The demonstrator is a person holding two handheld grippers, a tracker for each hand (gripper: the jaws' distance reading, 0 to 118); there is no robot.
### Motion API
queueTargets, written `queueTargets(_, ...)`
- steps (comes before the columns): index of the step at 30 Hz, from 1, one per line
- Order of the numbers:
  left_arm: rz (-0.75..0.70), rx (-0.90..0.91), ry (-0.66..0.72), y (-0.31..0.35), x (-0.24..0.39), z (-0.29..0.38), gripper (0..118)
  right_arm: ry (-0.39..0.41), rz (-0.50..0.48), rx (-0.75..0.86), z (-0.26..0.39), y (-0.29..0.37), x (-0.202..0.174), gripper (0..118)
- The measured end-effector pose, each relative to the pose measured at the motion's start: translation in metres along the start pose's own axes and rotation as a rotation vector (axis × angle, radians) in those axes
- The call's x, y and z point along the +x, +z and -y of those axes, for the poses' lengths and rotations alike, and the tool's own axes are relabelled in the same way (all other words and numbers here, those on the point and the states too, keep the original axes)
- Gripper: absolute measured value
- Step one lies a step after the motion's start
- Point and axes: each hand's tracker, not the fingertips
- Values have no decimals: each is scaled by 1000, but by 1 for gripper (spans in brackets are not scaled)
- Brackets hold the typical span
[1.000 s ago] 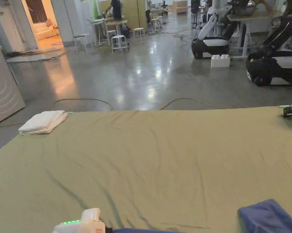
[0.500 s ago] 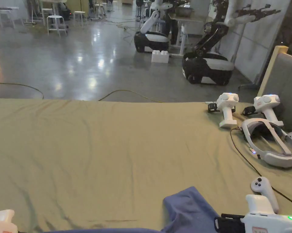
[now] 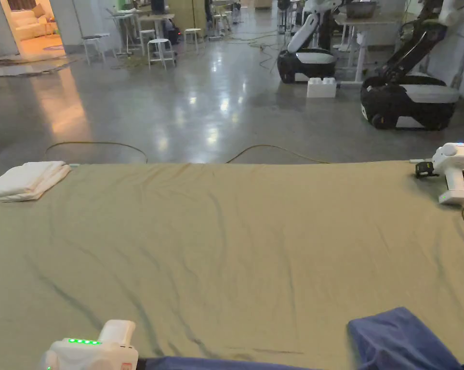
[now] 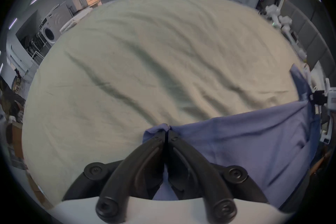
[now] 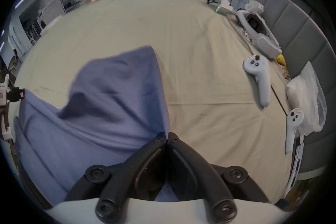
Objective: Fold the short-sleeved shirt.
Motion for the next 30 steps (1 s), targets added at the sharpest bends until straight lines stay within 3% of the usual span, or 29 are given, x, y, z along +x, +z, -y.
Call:
queueTargets(5, 156, 118, 130, 88, -34, 62, 3, -100, -96, 159, 50, 103, 5, 1)
queueTargets(10, 211, 128, 247, 145, -51, 152, 3, -136, -81, 191, 127, 171, 3, 1)
queueTargets(15, 208, 82, 249, 148, -48, 202, 3, -166, -82, 149, 178, 185, -7, 1)
queueTargets(19, 167, 58, 211, 142, -42, 214, 3, -122, -37, 92, 197, 169, -17, 1)
queueTargets(20, 169, 63, 208, 142, -43, 216, 7, -115, -37, 85, 199, 165, -19, 1)
queueTargets(21, 166, 65, 211, 142, -44, 216, 28, -112, -39, 75, 201, 161, -21, 2)
queueTargets(22, 158, 66, 215, 141, -45, 215, 52, -108, -34, 68, 201, 157, -23, 11)
queueTargets(23, 113, 65, 232, 141, -46, 215, 74, -107, -29, 58, 204, 143, -7, 34)
queueTargets(24, 74, 59, 231, 143, -47, 213, 78, -108, -33, 62, 205, 141, -7, 53)
queueTargets(25, 76, 66, 224, 149, -47, 212, 81, -109, -48, 63, 206, 141, -8, 62)
queueTargets(26, 81, 106, 212, 160, -45, 210, 81, -110, -55, 57, 205, 144, -10, 62)
queueTargets(27, 80, 159, 194, 171, -44, 206, 82, -111, -58, 69, 204, 151, -13, 76)
queueTargets(30, 13, 301, 100, 214, -34, 190, 82, -115, -86, 162, 186, 180, -18, 74)
